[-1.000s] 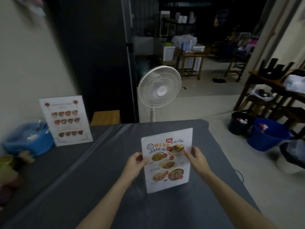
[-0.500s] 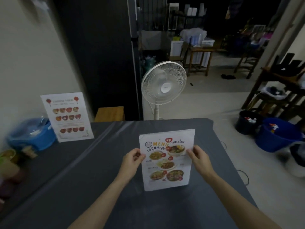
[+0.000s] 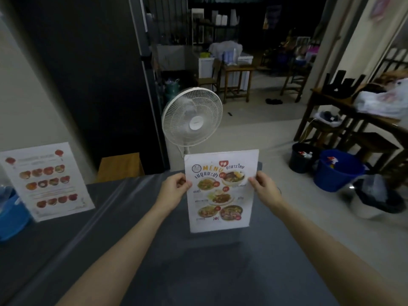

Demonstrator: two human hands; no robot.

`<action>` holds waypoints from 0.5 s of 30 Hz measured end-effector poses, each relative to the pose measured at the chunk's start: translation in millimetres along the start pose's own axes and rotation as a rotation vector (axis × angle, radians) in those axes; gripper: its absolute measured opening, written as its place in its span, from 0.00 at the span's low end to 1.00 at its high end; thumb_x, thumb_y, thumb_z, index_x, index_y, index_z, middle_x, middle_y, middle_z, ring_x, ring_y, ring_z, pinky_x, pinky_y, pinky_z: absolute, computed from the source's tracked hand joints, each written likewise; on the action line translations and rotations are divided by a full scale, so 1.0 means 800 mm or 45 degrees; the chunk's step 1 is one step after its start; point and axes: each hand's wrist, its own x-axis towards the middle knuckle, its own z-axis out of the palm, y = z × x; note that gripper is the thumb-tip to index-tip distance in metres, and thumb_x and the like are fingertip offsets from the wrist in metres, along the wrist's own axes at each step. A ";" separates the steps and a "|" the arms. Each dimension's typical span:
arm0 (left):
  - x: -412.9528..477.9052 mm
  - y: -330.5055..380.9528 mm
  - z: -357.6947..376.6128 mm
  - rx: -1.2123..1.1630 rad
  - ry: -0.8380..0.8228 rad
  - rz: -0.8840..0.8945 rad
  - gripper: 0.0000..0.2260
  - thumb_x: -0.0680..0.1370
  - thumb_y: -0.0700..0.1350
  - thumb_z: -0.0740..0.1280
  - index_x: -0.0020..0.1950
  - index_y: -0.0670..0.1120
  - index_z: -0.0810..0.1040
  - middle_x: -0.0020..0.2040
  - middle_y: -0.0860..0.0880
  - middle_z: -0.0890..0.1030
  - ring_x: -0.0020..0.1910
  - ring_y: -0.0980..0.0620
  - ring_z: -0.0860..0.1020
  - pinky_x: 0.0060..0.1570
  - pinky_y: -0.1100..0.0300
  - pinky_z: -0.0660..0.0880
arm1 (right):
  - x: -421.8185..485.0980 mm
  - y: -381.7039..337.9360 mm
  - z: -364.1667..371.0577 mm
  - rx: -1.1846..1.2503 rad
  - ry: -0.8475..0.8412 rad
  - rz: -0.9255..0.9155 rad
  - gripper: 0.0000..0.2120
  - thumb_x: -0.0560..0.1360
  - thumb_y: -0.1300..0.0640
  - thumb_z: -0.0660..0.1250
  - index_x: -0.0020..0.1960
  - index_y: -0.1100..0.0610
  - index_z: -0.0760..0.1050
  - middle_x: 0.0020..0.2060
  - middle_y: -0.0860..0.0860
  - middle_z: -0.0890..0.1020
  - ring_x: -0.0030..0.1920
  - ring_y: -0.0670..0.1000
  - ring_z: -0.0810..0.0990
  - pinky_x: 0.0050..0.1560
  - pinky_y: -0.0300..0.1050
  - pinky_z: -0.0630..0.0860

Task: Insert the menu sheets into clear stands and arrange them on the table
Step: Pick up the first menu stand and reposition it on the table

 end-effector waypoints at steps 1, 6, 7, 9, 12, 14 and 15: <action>0.012 0.003 0.007 -0.004 0.013 -0.007 0.03 0.77 0.40 0.68 0.47 0.41 0.81 0.47 0.43 0.85 0.49 0.45 0.83 0.52 0.47 0.80 | 0.014 -0.001 -0.005 0.000 0.004 -0.010 0.11 0.79 0.56 0.61 0.52 0.65 0.73 0.48 0.58 0.82 0.48 0.59 0.81 0.49 0.57 0.78; 0.080 0.022 0.043 -0.046 0.064 -0.061 0.05 0.77 0.39 0.68 0.50 0.39 0.81 0.49 0.41 0.84 0.50 0.44 0.82 0.52 0.49 0.78 | 0.091 0.004 -0.027 0.022 -0.013 -0.013 0.12 0.80 0.59 0.59 0.56 0.66 0.73 0.52 0.60 0.81 0.51 0.60 0.81 0.51 0.58 0.79; 0.095 0.025 0.051 -0.048 0.067 -0.079 0.06 0.77 0.39 0.68 0.51 0.39 0.81 0.49 0.41 0.84 0.50 0.44 0.82 0.52 0.49 0.78 | 0.107 0.008 -0.031 0.015 -0.021 -0.013 0.12 0.80 0.59 0.59 0.56 0.66 0.73 0.52 0.60 0.81 0.51 0.60 0.81 0.51 0.57 0.79; 0.125 0.024 0.067 -0.044 0.079 -0.105 0.06 0.77 0.39 0.68 0.52 0.39 0.81 0.49 0.40 0.84 0.51 0.43 0.82 0.52 0.48 0.79 | 0.142 0.017 -0.038 -0.006 -0.032 -0.017 0.12 0.80 0.59 0.60 0.57 0.66 0.73 0.52 0.60 0.81 0.49 0.58 0.80 0.49 0.55 0.78; 0.171 0.017 0.092 -0.032 0.100 -0.140 0.06 0.76 0.40 0.68 0.52 0.40 0.81 0.49 0.41 0.84 0.50 0.43 0.82 0.53 0.46 0.79 | 0.193 0.031 -0.045 0.010 -0.060 0.001 0.13 0.80 0.58 0.59 0.59 0.66 0.73 0.52 0.58 0.80 0.49 0.57 0.80 0.47 0.52 0.78; 0.194 0.014 0.105 -0.040 0.108 -0.163 0.06 0.76 0.40 0.68 0.52 0.39 0.81 0.49 0.40 0.84 0.50 0.43 0.82 0.53 0.46 0.79 | 0.221 0.038 -0.048 0.035 -0.072 0.022 0.13 0.80 0.58 0.59 0.60 0.65 0.73 0.52 0.56 0.80 0.49 0.55 0.79 0.46 0.48 0.77; 0.206 0.011 0.113 -0.049 0.106 -0.176 0.07 0.76 0.40 0.68 0.52 0.39 0.81 0.49 0.40 0.84 0.50 0.43 0.82 0.53 0.46 0.79 | 0.237 0.045 -0.050 0.040 -0.070 0.032 0.13 0.80 0.58 0.59 0.60 0.64 0.73 0.52 0.56 0.80 0.49 0.55 0.79 0.45 0.47 0.77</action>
